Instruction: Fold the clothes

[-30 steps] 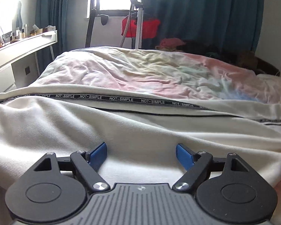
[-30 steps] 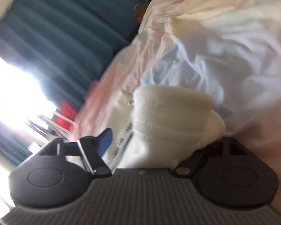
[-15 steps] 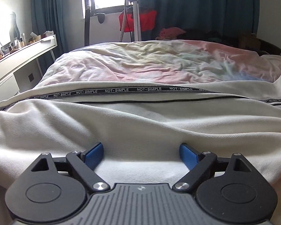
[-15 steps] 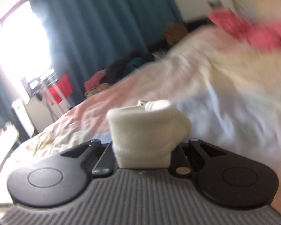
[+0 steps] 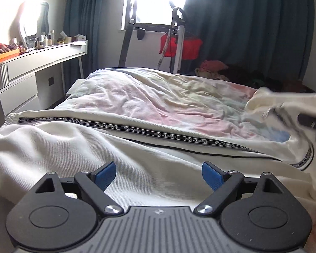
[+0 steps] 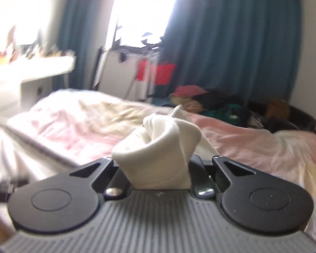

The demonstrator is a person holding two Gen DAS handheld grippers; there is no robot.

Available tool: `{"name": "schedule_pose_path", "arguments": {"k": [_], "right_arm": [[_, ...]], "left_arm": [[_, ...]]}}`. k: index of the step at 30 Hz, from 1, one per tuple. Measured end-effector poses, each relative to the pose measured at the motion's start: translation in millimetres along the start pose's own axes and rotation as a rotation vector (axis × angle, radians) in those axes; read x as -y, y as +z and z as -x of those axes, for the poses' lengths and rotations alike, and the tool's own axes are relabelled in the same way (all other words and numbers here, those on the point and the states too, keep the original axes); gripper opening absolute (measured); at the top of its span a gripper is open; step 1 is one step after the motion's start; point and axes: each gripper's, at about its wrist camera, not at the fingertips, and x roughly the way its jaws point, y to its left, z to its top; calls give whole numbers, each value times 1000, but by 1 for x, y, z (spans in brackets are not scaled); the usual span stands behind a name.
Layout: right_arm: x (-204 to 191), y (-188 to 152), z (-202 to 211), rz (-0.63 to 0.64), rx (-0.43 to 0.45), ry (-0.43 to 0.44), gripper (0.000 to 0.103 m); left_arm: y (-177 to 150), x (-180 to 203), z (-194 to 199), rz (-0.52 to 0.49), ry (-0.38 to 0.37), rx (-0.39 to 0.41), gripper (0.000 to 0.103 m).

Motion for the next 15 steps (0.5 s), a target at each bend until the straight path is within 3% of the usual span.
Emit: {"name": "schedule_pose_path", "arguments": {"k": [4, 6, 12, 15], "right_arm": [[-82, -42, -7, 201, -120, 142, 13], [-109, -61, -3, 271, -152, 164, 13], [-112, -53, 6, 219, -91, 162, 13], [-129, -50, 5, 253, -67, 189, 15]], "left_arm": [[7, -15, -5, 85, -39, -65, 89], [9, -18, -6, 110, -53, -75, 89], [19, -26, -5, 156, -90, -52, 89], [22, -33, -8, 192, -102, -62, 89]]}}
